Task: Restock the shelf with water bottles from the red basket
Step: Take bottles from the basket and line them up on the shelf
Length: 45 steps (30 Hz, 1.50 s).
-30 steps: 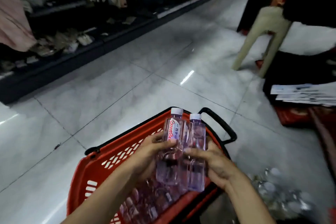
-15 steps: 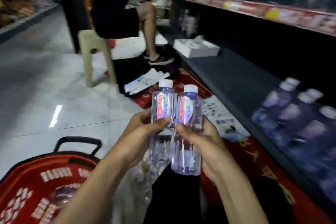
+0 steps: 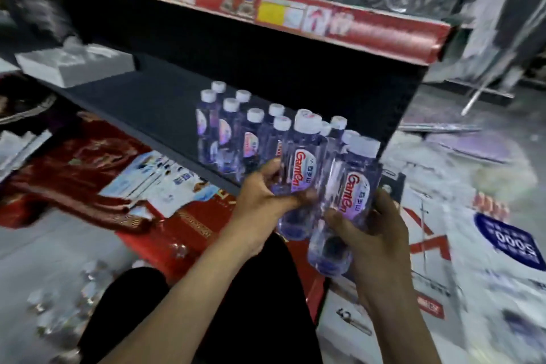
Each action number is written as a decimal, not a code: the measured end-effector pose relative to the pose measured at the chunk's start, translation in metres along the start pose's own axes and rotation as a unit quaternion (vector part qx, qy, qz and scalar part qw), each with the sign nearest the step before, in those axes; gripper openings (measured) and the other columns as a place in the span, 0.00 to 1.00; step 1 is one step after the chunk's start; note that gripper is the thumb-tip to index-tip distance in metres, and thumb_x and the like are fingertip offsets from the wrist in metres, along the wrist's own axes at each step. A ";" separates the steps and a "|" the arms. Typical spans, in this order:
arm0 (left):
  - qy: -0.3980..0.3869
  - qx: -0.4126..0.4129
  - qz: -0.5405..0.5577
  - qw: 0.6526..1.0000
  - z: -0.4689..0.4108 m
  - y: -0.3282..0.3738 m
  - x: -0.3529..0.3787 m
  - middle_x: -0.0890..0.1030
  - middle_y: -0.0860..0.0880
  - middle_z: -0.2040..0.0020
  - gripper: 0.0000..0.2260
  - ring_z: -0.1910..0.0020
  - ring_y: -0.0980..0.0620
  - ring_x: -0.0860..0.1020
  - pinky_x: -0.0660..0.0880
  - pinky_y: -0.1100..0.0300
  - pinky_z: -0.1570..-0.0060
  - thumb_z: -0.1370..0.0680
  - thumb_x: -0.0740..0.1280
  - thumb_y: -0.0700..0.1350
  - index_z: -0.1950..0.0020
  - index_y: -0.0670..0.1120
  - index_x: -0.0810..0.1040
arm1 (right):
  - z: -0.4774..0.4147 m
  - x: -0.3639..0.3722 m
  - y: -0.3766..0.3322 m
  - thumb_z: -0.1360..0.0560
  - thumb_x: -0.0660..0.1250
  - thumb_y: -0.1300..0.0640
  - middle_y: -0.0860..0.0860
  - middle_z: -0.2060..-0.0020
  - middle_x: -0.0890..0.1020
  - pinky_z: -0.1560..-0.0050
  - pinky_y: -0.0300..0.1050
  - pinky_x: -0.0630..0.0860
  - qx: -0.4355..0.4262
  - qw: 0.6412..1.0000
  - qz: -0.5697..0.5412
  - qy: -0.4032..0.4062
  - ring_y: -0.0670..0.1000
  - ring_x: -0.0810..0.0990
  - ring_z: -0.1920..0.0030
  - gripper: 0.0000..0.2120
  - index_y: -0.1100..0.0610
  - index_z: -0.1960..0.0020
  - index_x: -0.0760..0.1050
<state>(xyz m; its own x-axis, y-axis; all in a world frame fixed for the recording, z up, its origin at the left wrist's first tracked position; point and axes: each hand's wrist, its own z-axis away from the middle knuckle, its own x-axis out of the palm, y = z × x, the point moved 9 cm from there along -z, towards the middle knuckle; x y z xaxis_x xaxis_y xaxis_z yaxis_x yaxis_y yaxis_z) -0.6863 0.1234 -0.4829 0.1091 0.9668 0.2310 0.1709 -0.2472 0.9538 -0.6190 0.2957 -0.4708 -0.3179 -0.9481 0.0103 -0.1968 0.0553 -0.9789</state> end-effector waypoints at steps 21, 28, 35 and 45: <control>-0.007 -0.036 -0.095 0.995 -0.037 -0.075 0.006 0.85 0.53 0.48 0.22 0.46 0.58 0.81 0.76 0.68 0.49 0.32 0.76 0.34 0.42 0.48 0.78 | -0.043 -0.019 0.077 0.27 0.69 0.70 0.44 0.43 0.82 0.45 0.44 0.80 0.036 0.999 0.017 0.004 0.42 0.81 0.43 0.28 0.53 0.31 0.70; -0.011 -0.023 -0.142 0.990 -0.046 -0.086 0.006 0.75 0.48 0.31 0.32 0.31 0.49 0.72 0.73 0.46 0.34 0.31 0.77 0.42 0.29 0.51 0.71 | -0.051 -0.010 0.083 0.26 0.69 0.67 0.47 0.38 0.77 0.43 0.40 0.78 0.007 0.997 0.071 -0.007 0.39 0.77 0.39 0.29 0.51 0.29 0.67; -0.007 0.005 -0.103 0.995 -0.055 -0.086 0.010 0.66 0.50 0.29 0.31 0.32 0.59 0.69 0.74 0.69 0.42 0.30 0.75 0.32 0.29 0.45 0.70 | -0.061 0.000 0.090 0.25 0.68 0.64 0.48 0.33 0.73 0.42 0.32 0.75 -0.010 0.997 0.077 -0.018 0.42 0.74 0.35 0.32 0.49 0.26 0.61; -0.006 0.026 -0.221 0.975 -0.065 -0.087 0.016 0.62 0.68 0.31 0.35 0.31 0.66 0.66 0.71 0.53 0.32 0.26 0.73 0.40 0.26 0.59 0.61 | -0.072 0.012 0.086 0.22 0.65 0.63 0.53 0.39 0.76 0.45 0.29 0.75 -0.022 0.996 0.088 -0.019 0.47 0.77 0.41 0.29 0.45 0.26 0.59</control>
<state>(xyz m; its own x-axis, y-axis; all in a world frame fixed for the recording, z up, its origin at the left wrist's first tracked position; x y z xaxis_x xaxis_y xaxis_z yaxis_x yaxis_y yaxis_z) -0.7629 0.1647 -0.5500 0.0256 0.9787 -0.2035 0.2542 0.1905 0.9482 -0.7061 0.3115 -0.5406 -0.3151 -0.9339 -0.1689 -0.1826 0.2343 -0.9549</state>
